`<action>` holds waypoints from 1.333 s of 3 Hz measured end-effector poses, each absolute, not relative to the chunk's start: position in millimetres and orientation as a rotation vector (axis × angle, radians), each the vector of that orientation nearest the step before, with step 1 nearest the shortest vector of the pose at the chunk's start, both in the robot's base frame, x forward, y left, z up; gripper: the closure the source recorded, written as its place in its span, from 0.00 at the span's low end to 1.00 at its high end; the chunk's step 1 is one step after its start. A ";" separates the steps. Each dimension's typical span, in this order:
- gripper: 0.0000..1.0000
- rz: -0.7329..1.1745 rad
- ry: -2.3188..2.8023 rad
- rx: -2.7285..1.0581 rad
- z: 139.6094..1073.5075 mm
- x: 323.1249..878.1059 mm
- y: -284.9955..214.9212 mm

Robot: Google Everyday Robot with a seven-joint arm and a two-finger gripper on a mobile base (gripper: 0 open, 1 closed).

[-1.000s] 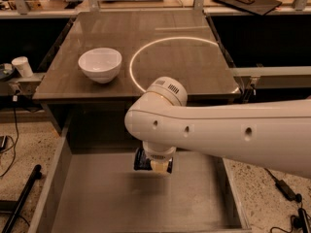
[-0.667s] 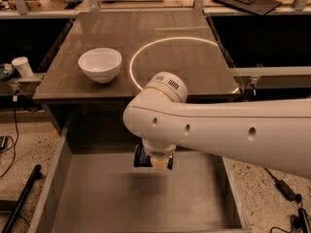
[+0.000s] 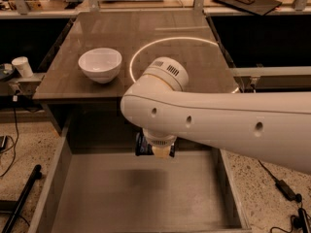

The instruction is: Pick rxbar blueberry from top drawer and place on counter

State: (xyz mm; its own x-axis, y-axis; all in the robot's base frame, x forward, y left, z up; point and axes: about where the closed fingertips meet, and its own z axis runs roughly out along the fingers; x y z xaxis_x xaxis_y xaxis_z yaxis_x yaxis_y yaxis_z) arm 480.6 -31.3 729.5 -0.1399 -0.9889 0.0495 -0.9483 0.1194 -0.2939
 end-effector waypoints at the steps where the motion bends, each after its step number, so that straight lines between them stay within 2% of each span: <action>1: 1.00 -0.446 2.237 -1.940 734.3 498.2 -43.7; 2: 1.00 -0.539 2.336 -1.877 741.0 523.2 -95.0; 4: 1.00 -0.492 2.342 -1.795 753.2 525.2 -116.1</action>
Offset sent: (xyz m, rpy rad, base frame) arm 0.0600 -0.0764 0.0084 -0.1333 -0.0395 -0.1227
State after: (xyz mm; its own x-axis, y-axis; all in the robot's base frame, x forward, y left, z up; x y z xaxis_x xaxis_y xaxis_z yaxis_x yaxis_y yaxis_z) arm 525.2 -116.1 753.2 -0.2726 -0.9588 0.0794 -0.9097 0.2300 -0.3458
